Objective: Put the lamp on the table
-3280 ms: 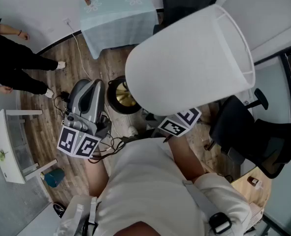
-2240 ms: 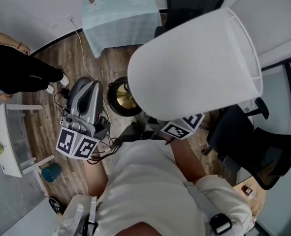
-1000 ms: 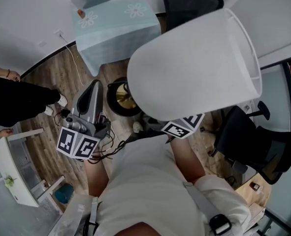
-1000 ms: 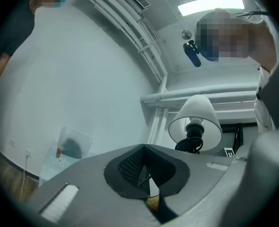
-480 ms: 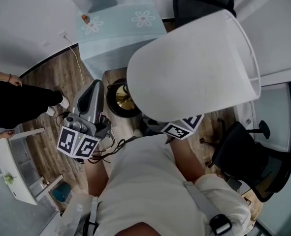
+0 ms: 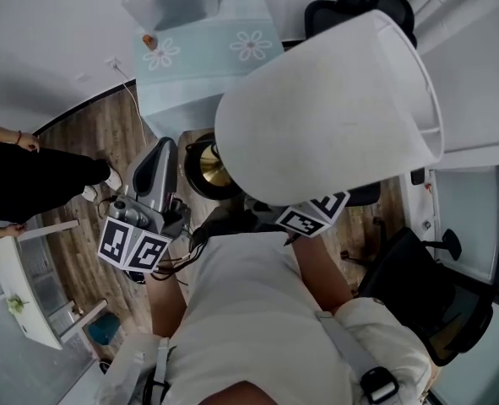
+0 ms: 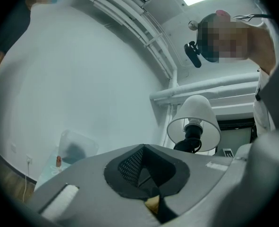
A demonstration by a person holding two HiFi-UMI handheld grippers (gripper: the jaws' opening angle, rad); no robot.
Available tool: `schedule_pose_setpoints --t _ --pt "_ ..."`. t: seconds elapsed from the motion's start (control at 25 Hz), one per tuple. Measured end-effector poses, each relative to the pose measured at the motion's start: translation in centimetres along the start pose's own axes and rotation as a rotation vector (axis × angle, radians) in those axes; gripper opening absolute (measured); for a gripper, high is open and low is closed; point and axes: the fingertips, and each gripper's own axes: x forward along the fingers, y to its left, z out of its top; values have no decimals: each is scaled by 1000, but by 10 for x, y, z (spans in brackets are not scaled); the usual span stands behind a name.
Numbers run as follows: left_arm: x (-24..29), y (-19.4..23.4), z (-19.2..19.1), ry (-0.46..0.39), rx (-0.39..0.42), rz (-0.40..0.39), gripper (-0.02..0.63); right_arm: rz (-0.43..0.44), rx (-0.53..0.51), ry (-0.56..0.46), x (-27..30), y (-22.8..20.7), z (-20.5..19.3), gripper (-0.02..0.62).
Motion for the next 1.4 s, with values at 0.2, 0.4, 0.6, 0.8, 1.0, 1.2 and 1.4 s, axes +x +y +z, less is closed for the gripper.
schedule_pose_setpoints --t 0.2,0.4,0.6,0.8,1.0,1.2,1.4 --pt "27 16 -2 9 1 -5 0 -2 4 -1 15 -27 4 81" --pt "52 44 0 12 -3 -16 2 -13 -6 3 38 -56 6 81" --pt "82 80 3 18 -14 -26 1 -24 -11 4 67 -88 8 81" --pt "107 113 9 23 -18 -38 1 -34 -11 -1 95 -114 8 81" --pt "126 144 15 34 -24 -55 2 -60 -15 -4 124 -136 8 81" --pt "142 166 20 45 -28 -88 1 -88 -29 -5 147 -153 7 81" --pt "158 185 21 54 -38 -112 1 -118 -47 0 162 -172 4 81"
